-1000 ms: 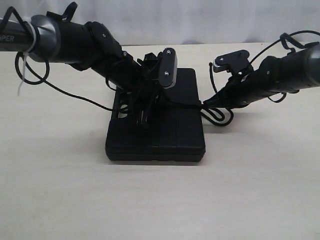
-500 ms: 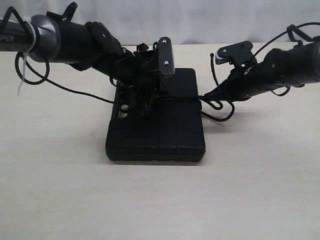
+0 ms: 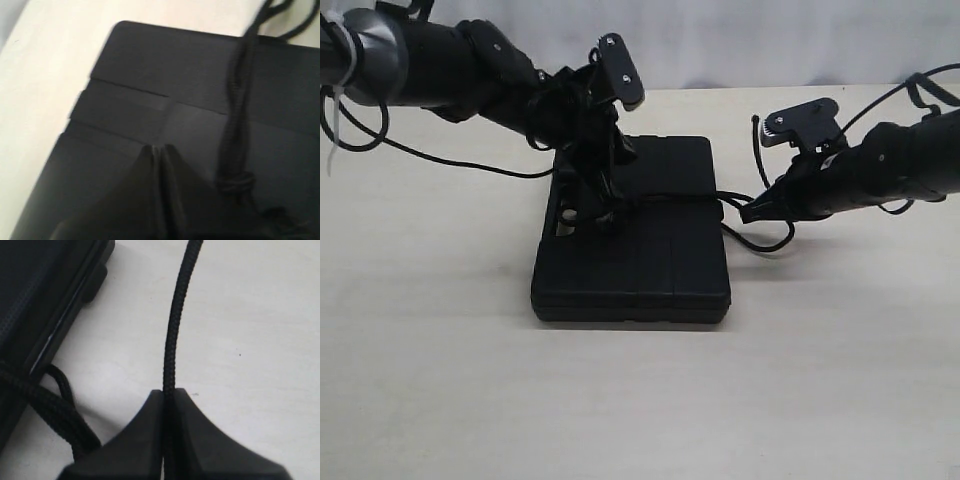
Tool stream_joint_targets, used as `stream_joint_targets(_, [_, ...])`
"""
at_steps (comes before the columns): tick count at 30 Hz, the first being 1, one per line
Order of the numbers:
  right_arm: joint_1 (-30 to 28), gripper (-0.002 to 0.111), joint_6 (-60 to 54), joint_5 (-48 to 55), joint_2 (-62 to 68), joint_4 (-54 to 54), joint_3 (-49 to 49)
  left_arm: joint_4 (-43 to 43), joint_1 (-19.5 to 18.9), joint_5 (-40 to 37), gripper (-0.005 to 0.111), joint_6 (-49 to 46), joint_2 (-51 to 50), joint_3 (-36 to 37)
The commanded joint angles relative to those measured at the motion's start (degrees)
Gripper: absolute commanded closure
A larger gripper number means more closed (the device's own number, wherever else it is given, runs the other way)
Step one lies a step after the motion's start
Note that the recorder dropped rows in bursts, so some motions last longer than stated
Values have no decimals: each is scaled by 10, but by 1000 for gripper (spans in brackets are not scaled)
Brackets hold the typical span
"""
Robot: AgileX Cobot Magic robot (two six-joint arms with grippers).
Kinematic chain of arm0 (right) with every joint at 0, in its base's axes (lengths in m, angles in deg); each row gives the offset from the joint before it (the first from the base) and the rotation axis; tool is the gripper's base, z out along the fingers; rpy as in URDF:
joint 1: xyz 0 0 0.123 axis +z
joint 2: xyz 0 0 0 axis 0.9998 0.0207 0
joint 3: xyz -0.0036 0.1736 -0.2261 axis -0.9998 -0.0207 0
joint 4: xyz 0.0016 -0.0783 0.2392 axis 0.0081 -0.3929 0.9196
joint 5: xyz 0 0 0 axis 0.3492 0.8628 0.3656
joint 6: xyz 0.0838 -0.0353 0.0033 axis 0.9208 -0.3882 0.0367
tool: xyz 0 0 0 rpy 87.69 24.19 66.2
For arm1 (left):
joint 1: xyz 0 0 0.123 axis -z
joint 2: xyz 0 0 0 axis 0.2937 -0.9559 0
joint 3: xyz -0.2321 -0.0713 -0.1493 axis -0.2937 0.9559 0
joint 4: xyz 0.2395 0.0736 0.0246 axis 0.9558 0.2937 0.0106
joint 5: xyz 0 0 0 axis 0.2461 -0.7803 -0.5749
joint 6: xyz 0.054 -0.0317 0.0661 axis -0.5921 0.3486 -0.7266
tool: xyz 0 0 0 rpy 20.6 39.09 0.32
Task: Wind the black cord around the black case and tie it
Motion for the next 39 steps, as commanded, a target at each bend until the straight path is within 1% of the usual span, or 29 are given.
stream_joint_targets(1, [-1, 104, -8, -7, -8, -4, -8, -44, 19, -36, 95, -51, 5, 1])
stream_joint_targets(4, [-1, 104, -8, -7, -8, -4, -8, -67, 27, -57, 70, -82, 5, 1])
stream_joint_targets(6, [-1, 104, -8, -8, -8, -4, -8, -68, 32, -62, 59, -97, 3, 1])
stream_joint_targets(7, [-1, 104, -8, -10, -8, -4, -8, -68, 35, -59, 57, -104, 2, 1])
stream_joint_targets(9, [-1, 104, -8, -11, -8, -4, -8, -70, 39, -56, 57, -123, -6, 1])
stream_joint_targets(16, [-1, 104, -8, -15, -8, -4, -8, -75, 52, 41, 57, -208, -50, 1])
stream_joint_targets(17, [-1, 104, -8, -15, -8, -4, -8, -75, 53, 53, 58, -208, -52, 1])
stream_joint_targets(19, [-1, 104, -8, -15, -8, -4, -8, -75, 53, 61, 67, -208, -52, 1])
stream_joint_targets(22, [-1, 104, -8, -18, -8, -4, -8, -75, 54, 61, 91, -209, -52, 1])
stream_joint_targets(23, [0, 104, -8, -18, -8, -4, -8, -75, 54, 61, 105, -209, -52, 1])
stream_joint_targets(24, [0, 104, -8, -18, -8, -4, -8, -75, 54, 61, 107, -211, -52, 1])
stream_joint_targets(29, [0, 104, -8, -18, -8, -4, -8, -75, 54, 64, 107, -209, -48, 1])
stream_joint_targets(36, [0, 104, -12, -16, -11, -4, -8, -86, 44, 74, 107, -140, -6, 1])
stream_joint_targets(38, [0, 104, -28, -10, -17, -4, -8, -158, 33, 94, 107, -127, -3, 1])
stream_joint_targets(39, [0, 104, -31, -8, -22, -4, -8, -226, 19, 108, 107, -127, -3, 1])
